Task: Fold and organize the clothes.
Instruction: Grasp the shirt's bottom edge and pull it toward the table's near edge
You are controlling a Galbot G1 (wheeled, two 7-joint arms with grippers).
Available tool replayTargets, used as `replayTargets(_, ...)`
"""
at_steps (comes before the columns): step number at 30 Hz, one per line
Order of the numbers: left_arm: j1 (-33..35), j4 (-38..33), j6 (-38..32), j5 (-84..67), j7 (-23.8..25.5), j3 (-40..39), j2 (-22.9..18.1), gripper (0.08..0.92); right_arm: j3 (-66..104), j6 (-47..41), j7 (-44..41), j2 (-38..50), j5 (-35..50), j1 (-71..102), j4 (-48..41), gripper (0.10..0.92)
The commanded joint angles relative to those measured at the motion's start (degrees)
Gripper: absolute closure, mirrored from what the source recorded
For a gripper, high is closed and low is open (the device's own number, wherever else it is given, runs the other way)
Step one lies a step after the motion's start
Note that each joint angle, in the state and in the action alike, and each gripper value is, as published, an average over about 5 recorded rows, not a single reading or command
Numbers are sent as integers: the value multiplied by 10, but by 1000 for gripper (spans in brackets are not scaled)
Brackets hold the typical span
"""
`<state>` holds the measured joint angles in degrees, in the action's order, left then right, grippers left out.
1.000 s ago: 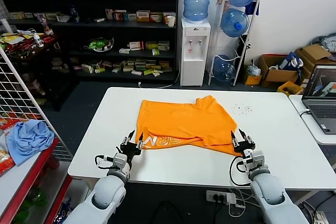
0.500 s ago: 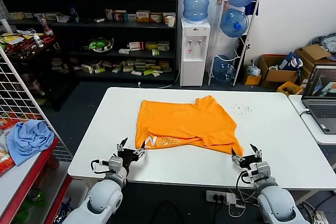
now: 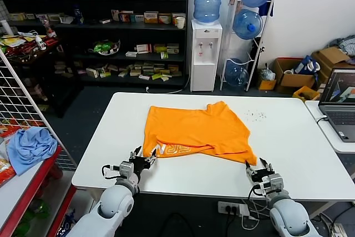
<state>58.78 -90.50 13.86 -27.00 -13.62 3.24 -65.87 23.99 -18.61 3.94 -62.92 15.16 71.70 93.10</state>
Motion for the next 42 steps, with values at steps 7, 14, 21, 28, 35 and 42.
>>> replayTargets(7,8,19,17,5,31,-1,10,527,2,-7,-7,5,0,7,-1,658)
replayTargets(14,36,-1,21,7,41,6,18,735,11,-5,-9,20,-2,32,23,854)
replayTargets(21,79,-59,26,0,41,18,47,900,25,-7,-10,51,-1,77,70,901)
replayTargets(28,129,-135,39,-11,28,22,85,908,41,-23,-4,79,4,141,128,901)
replayTargets(35,168,-176,50,-11,15,25,101,908,53,-48,0,84,4,204,173,901)
replayTargets(42,171,-206,70,-15,-2,33,105,887,55,-60,6,85,15,211,191,896)
